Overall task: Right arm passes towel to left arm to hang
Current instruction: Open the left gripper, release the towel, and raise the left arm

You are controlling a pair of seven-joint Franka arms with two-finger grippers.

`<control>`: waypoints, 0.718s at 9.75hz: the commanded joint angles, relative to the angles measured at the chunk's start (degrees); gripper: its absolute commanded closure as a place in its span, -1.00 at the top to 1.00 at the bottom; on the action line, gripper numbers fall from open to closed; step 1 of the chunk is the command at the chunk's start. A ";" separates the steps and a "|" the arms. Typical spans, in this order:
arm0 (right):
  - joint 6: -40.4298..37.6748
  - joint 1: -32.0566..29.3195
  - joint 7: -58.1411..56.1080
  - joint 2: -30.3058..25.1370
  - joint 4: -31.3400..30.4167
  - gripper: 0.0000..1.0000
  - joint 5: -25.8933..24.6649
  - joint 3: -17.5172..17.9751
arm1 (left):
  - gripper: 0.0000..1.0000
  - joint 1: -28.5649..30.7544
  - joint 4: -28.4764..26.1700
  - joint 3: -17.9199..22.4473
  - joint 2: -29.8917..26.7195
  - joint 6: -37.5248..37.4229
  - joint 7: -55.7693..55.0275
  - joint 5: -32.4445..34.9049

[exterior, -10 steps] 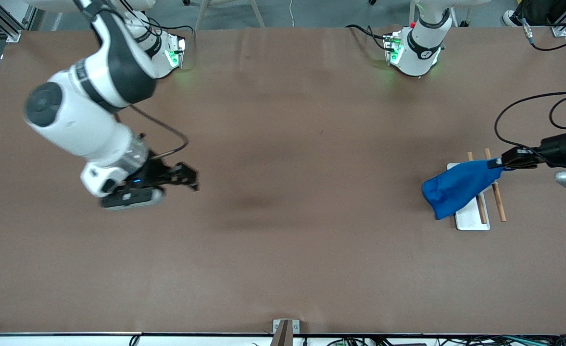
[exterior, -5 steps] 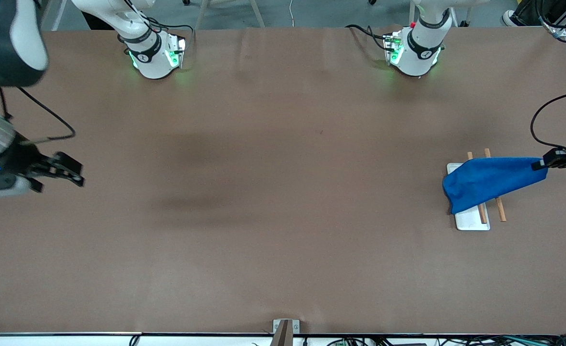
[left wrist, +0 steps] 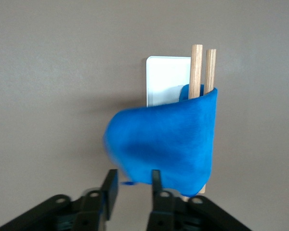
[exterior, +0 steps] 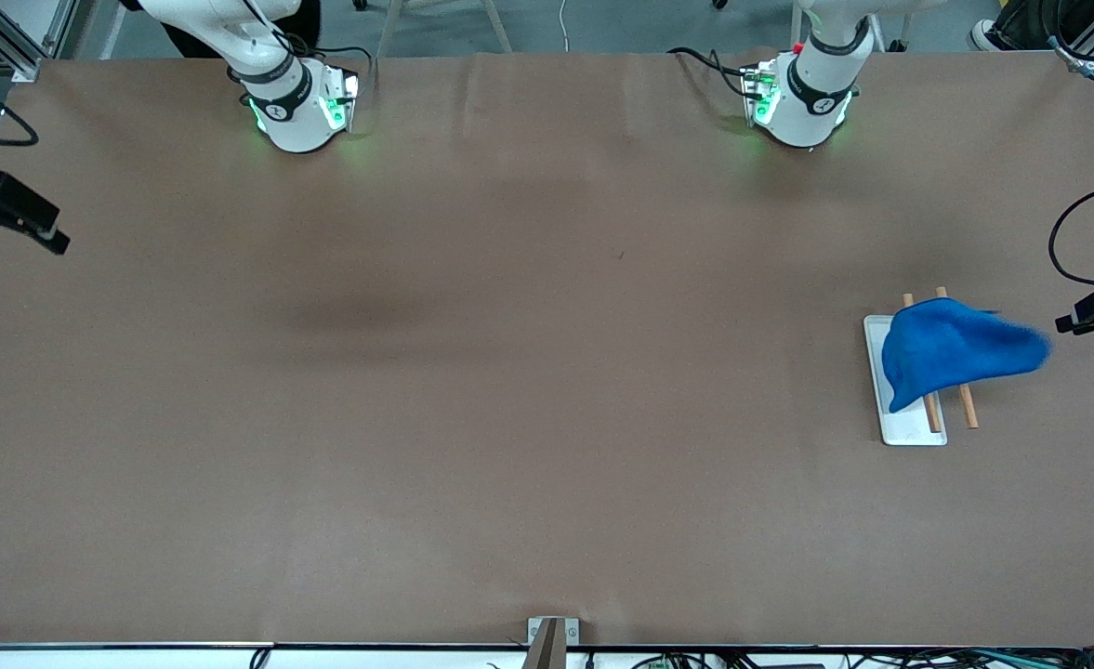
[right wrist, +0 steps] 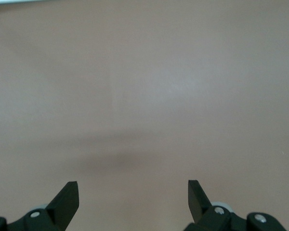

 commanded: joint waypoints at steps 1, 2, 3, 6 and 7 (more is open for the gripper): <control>1.27 -0.86 0.86 -1.41 -3.18 1.00 -0.54 -0.38 | 1.00 -0.88 0.80 -0.16 1.13 2.71 -0.11 1.30; 1.10 -1.30 0.60 -1.32 -3.18 1.00 -0.53 -0.99 | 1.00 -1.49 0.36 -1.38 -0.70 5.69 -2.81 5.04; 1.28 -1.31 0.08 -1.14 -2.92 1.00 -0.53 -1.34 | 1.00 -1.50 0.27 -6.53 -3.25 5.98 -8.14 12.30; 1.37 -1.31 -0.02 -1.05 -2.39 1.00 -0.53 -1.78 | 1.00 -1.59 -2.53 -19.29 -10.37 6.07 -28.10 19.76; 2.06 -1.05 -0.19 -1.05 -2.65 1.00 -0.53 -1.96 | 1.00 -1.59 -3.76 -22.80 -13.09 5.99 -33.28 21.15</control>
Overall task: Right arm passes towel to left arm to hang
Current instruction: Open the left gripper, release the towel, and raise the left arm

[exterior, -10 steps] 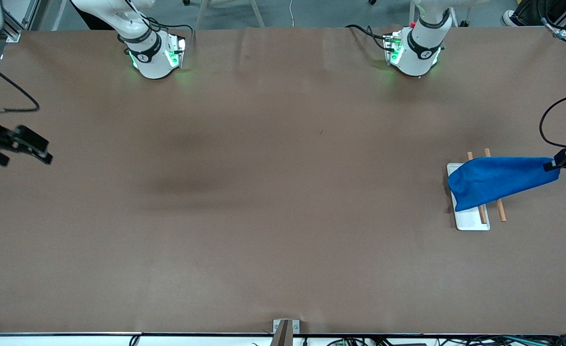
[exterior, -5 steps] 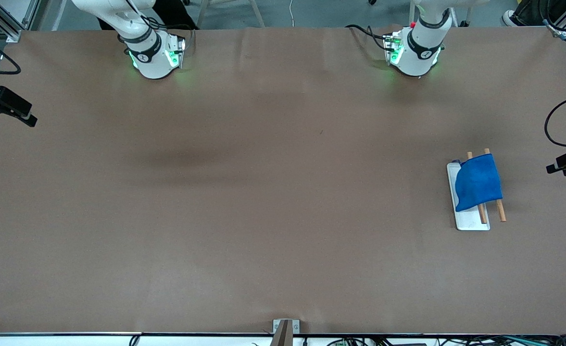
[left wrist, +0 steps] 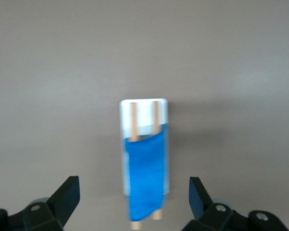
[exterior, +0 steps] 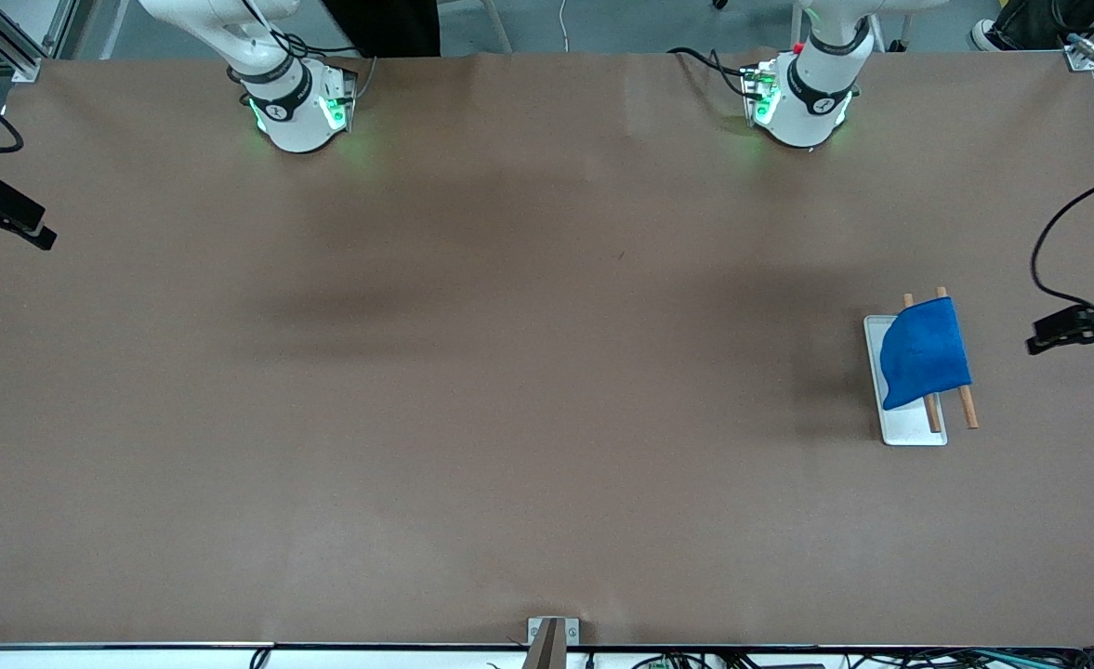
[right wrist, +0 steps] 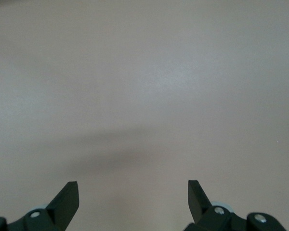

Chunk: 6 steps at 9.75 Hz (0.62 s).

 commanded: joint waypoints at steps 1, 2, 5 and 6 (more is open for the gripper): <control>1.42 0.17 -0.17 -0.91 -1.32 1.00 -0.43 -0.22 | 1.00 0.48 -5.45 -7.01 -5.94 0.45 -8.39 3.12; 1.86 -0.09 -0.17 -0.91 -1.33 1.00 -0.43 -0.22 | 1.00 0.48 -6.33 -10.09 -8.58 -1.12 -10.96 3.13; 2.48 -1.41 -0.17 -0.73 -0.71 1.00 -0.43 0.31 | 1.00 0.30 -0.40 -15.04 -10.89 -11.12 -16.32 3.22; 2.48 -1.93 -0.17 -0.73 -0.71 1.00 -0.43 1.01 | 1.00 0.30 3.47 -15.66 -10.63 -15.07 -16.95 3.13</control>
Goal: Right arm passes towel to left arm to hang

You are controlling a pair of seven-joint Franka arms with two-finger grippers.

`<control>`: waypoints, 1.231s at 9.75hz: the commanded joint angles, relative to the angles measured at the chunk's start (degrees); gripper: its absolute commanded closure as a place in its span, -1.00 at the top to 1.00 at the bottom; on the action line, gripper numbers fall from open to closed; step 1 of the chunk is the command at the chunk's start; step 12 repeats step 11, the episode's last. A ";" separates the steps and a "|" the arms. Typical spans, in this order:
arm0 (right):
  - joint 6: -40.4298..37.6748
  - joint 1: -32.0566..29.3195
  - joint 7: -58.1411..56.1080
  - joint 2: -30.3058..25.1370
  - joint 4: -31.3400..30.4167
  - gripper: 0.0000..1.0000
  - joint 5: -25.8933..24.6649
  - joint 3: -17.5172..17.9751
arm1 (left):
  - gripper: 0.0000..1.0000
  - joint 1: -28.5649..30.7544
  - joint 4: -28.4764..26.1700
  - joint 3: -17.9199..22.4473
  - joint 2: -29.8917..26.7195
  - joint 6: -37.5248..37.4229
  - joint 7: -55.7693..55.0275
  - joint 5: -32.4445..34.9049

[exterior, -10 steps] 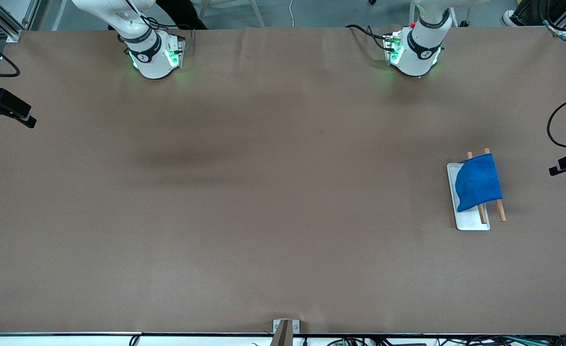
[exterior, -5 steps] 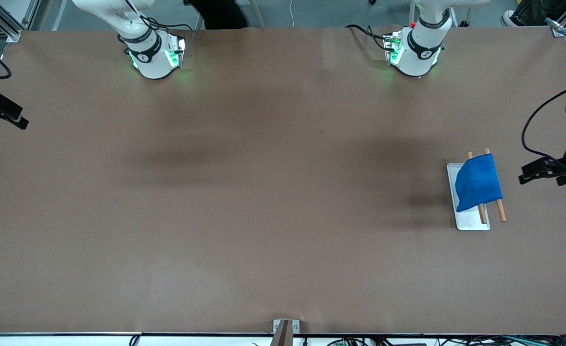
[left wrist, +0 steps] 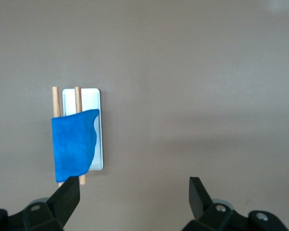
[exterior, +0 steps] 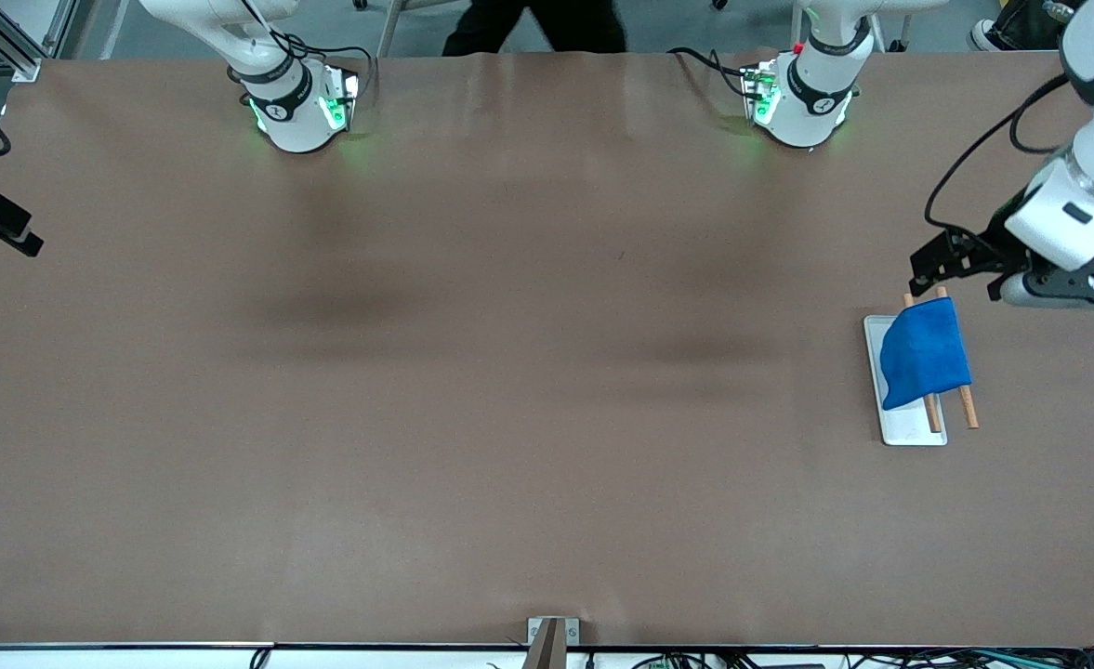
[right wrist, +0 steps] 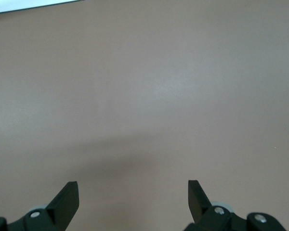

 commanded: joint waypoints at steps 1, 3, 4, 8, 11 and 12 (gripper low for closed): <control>0.40 -1.78 -0.14 -0.75 -0.47 1.00 -0.43 1.99 | 1.00 0.40 6.55 -0.62 1.73 -6.76 -1.19 1.12; 0.31 -2.04 -0.14 -0.75 -0.47 1.00 -0.34 2.09 | 1.00 0.48 9.13 -0.62 1.39 -12.29 -1.63 1.12; 0.23 -2.31 -0.14 -0.75 -0.47 1.00 -0.34 2.61 | 1.00 0.48 8.96 -0.80 1.13 -13.36 -3.02 1.21; -0.12 -3.73 -0.05 -0.75 -0.29 1.00 -0.34 5.87 | 1.00 1.10 7.99 -1.24 0.16 -13.11 -4.80 2.43; 0.05 -3.54 0.04 -0.75 0.41 1.00 -0.34 5.51 | 1.00 1.01 7.20 -1.50 -0.37 -13.02 -4.80 3.15; 0.05 -3.54 0.04 -0.75 0.41 1.00 -0.34 5.51 | 1.00 1.01 7.20 -1.50 -0.37 -13.02 -4.80 3.15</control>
